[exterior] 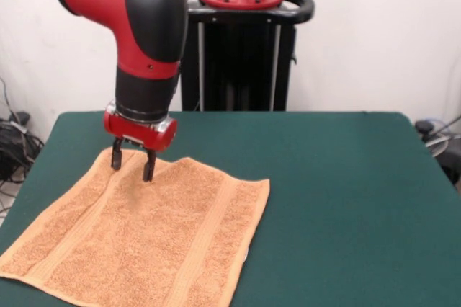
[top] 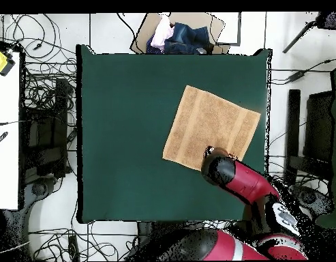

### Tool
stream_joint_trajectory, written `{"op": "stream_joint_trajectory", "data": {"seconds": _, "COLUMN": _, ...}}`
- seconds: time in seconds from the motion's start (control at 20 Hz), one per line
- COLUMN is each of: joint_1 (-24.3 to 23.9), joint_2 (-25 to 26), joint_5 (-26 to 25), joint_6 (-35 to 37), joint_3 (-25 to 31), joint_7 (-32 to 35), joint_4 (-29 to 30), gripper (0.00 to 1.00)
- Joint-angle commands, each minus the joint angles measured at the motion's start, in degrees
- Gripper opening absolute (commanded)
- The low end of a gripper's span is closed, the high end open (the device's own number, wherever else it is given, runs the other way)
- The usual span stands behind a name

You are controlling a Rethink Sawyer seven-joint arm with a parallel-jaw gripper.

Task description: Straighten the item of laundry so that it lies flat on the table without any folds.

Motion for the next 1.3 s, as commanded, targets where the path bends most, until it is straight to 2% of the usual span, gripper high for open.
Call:
{"op": "stream_joint_trajectory", "data": {"seconds": 0.05, "joint_1": 2.9, "joint_2": 1.0, "joint_5": 2.5, "joint_6": 8.0, "joint_3": 1.1, "joint_7": 7.2, "joint_4": -12.6, "gripper": 1.00}}
{"op": "stream_joint_trajectory", "data": {"seconds": 0.3, "joint_1": 3.2, "joint_2": 1.5, "joint_5": 2.3, "joint_6": 10.1, "joint_3": 1.3, "joint_7": 7.8, "joint_4": -14.9, "gripper": 1.00}}
{"op": "stream_joint_trajectory", "data": {"seconds": 0.5, "joint_1": 4.0, "joint_2": 1.1, "joint_5": 2.0, "joint_6": 9.7, "joint_3": 0.7, "joint_7": 9.4, "joint_4": -14.3, "gripper": 1.00}}
{"op": "stream_joint_trajectory", "data": {"seconds": 0.95, "joint_1": 2.1, "joint_2": 1.6, "joint_5": 1.0, "joint_6": 4.6, "joint_3": 2.8, "joint_7": 10.7, "joint_4": -10.7, "gripper": 1.00}}
{"op": "stream_joint_trajectory", "data": {"seconds": 1.3, "joint_1": 3.1, "joint_2": 0.6, "joint_5": 1.9, "joint_6": 5.0, "joint_3": 2.1, "joint_7": 12.3, "joint_4": -9.2, "gripper": 1.00}}
